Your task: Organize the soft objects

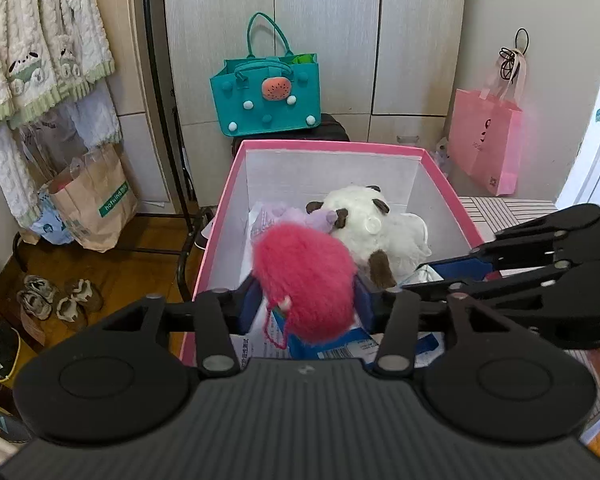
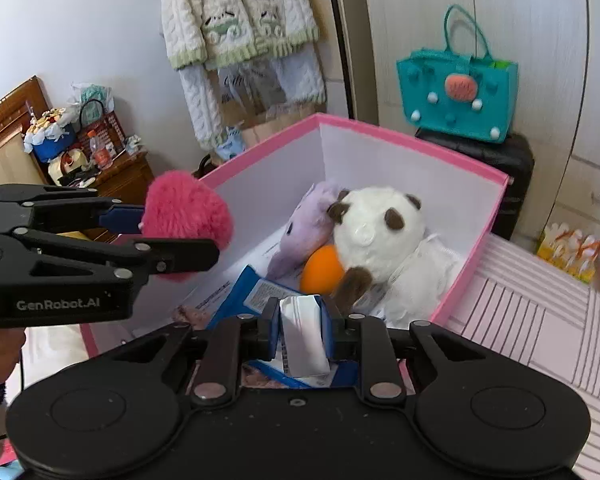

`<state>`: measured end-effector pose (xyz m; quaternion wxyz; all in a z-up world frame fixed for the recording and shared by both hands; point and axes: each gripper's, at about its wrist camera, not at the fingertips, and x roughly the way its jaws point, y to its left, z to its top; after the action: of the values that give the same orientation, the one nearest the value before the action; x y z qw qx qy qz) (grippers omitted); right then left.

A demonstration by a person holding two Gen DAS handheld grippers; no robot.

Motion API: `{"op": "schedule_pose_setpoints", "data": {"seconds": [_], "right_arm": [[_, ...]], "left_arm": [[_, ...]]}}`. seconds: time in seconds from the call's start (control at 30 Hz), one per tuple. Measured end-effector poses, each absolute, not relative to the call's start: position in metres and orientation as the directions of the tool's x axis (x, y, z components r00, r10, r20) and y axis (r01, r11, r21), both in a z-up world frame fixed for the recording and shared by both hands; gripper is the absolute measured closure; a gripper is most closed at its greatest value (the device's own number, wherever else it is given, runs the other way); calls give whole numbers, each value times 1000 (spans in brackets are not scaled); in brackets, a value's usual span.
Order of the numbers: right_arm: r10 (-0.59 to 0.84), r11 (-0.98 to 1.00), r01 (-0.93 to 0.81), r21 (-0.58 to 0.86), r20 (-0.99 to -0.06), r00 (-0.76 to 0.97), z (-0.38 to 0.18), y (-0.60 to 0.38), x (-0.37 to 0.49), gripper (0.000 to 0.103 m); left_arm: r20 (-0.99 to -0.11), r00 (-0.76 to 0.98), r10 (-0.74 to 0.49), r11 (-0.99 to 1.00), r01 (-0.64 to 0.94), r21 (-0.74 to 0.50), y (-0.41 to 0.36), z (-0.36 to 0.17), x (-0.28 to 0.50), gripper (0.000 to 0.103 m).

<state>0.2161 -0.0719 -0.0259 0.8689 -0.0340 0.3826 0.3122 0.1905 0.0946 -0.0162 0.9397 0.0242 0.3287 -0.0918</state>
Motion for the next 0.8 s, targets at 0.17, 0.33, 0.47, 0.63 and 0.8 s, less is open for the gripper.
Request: {"op": "schedule_pose_setpoints", "data": {"seconds": [0.17,0.33,0.47,0.63,0.8], "right_arm": [[540,811,-551,196,-612,578,-1,-92,200,53],[505,847,-495,193,-584,635,18,-114,181,47],[467,867,-468,169,-600,649,26,-125,160,42],[397,887,-454,82,-637,661,33,-129,135,32],[370,892,-450,52,-657,657,37,-137,115,13]], "left_arm": [[-591,795,-140,979,199,37,86,-9,181,32],[-582,788,-200,971,238,-12,87,-1,169,23],[-586,772,-246,962,270,-49,90,4,154,15],[-574,790,-216,965,261,-5,85,11,134,6],[-599,786,-152,979,202,18,79,19,114,2]]}}
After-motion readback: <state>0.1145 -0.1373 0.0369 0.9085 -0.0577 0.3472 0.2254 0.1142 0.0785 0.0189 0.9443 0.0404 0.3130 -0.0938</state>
